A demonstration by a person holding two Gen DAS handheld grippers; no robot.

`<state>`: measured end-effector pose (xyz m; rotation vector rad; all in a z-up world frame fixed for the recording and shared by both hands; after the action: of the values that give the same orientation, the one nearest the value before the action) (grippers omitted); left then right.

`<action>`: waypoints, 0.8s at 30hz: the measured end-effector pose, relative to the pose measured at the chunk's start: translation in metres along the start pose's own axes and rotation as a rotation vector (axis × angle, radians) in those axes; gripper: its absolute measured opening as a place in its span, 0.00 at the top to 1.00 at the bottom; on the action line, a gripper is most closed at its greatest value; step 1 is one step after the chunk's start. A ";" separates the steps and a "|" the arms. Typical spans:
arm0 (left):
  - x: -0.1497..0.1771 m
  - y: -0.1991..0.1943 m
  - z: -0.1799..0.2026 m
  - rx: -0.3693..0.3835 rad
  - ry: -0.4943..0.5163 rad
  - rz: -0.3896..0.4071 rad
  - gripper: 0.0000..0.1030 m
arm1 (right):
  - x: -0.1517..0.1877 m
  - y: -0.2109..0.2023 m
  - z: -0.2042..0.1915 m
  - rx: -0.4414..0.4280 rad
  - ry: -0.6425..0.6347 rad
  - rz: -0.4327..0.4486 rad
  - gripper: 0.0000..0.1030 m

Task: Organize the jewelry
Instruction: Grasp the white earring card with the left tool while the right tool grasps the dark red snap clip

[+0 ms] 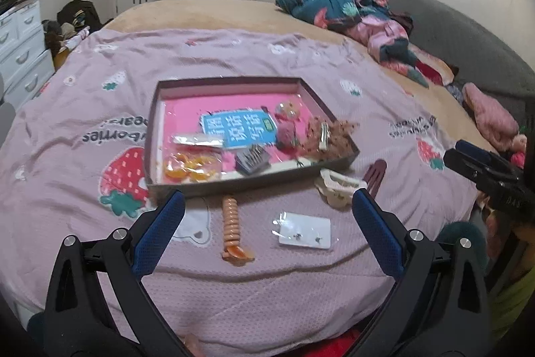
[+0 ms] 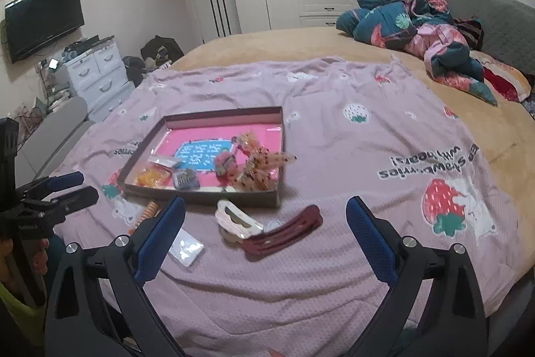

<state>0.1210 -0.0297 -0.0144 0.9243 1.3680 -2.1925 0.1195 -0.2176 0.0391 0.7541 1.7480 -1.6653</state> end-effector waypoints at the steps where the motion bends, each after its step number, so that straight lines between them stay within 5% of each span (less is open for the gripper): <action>1: 0.003 0.005 0.002 0.005 0.003 -0.014 0.09 | 0.002 0.002 0.002 0.003 0.003 -0.008 0.06; 19: 0.046 0.085 0.019 0.011 0.096 -0.193 0.09 | 0.046 0.070 0.021 -0.008 0.097 -0.228 0.07; 24: 0.050 0.098 0.016 0.004 0.106 -0.208 0.09 | 0.053 0.093 0.022 -0.021 0.138 -0.296 0.23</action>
<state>0.1427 -0.0870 -0.1069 0.9494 1.5737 -2.3272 0.1562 -0.2347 -0.0625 0.6377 2.0523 -1.8178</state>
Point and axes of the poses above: each gripper's, at about its wrist camera, not at the fingertips, and y roughly the way its jaws point, z to its right, x to its underside, the point moved 3 cm from there along y, roughly the way its jaws point, and after that the axes turned 13 degrees about x, right-handed, at the moved point
